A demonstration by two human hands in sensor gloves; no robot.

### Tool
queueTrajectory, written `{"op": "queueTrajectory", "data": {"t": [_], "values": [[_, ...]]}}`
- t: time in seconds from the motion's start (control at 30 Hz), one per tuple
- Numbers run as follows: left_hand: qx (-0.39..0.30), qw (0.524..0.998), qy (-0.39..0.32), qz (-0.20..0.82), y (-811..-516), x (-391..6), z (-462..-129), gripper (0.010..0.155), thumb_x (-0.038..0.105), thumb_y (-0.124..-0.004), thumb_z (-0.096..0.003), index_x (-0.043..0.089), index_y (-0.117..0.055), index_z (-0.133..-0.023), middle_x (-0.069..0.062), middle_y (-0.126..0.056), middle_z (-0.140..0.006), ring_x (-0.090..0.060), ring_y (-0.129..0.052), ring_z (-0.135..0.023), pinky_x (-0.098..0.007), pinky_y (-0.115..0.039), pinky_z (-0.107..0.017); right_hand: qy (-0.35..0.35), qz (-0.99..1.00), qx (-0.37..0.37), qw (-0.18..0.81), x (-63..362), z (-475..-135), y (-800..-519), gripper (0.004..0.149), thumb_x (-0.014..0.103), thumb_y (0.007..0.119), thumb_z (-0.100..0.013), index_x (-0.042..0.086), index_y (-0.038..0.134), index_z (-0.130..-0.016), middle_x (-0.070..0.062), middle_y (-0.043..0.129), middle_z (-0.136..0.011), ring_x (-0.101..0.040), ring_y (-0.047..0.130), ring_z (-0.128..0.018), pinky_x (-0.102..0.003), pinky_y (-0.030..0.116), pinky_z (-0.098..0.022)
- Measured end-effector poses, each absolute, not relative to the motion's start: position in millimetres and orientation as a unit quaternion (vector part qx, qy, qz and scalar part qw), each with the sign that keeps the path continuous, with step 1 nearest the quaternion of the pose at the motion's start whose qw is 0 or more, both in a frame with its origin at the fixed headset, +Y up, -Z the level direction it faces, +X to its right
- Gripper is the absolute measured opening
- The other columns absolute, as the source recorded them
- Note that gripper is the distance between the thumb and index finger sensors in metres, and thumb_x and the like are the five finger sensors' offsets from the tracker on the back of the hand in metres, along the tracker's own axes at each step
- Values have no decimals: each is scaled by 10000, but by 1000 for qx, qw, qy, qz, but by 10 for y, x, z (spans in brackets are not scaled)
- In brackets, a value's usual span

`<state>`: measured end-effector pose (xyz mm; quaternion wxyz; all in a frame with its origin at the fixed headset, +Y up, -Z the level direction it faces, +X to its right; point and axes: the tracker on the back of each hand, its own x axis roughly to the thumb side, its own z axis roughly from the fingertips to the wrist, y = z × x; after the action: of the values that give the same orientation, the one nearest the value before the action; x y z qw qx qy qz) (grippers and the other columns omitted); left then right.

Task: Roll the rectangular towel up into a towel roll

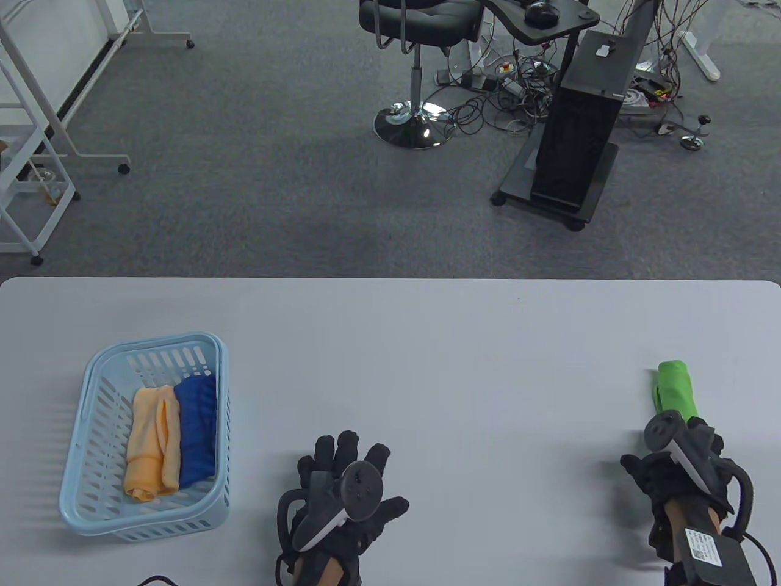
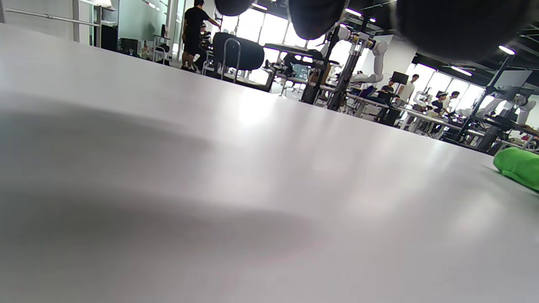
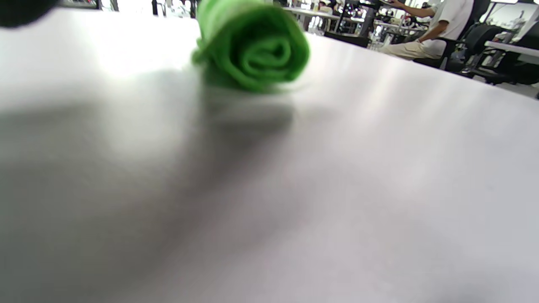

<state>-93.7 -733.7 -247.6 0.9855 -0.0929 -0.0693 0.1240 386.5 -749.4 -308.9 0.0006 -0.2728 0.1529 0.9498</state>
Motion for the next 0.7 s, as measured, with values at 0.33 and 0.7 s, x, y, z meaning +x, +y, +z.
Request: {"op": "queueTrajectory", "data": {"t": [0.33, 0.7], "values": [[-85, 985, -75, 128, -7326, -915, -2456, 891, 714, -692, -316, 381, -484, -1116, -154, -337, -1213, -507, -279, -1085, -760, -280, -679, 50, 989, -114, 80, 2871, -2732, -7083, 993, 733, 596, -220, 312, 238, -1045, -126, 18, -1051, -441, 67, -969, -727, 155, -642], [-62, 987, -67, 133, -7306, -930, -2432, 884, 719, -701, -313, 369, -531, -1107, -154, -467, -1200, -492, -434, -1091, -801, -354, -661, -35, 991, -21, 127, 2310, -2328, -7215, 1018, 771, 724, -165, 323, 452, -1038, -172, 282, -1086, -518, 302, -975, -762, 356, -648]]}}
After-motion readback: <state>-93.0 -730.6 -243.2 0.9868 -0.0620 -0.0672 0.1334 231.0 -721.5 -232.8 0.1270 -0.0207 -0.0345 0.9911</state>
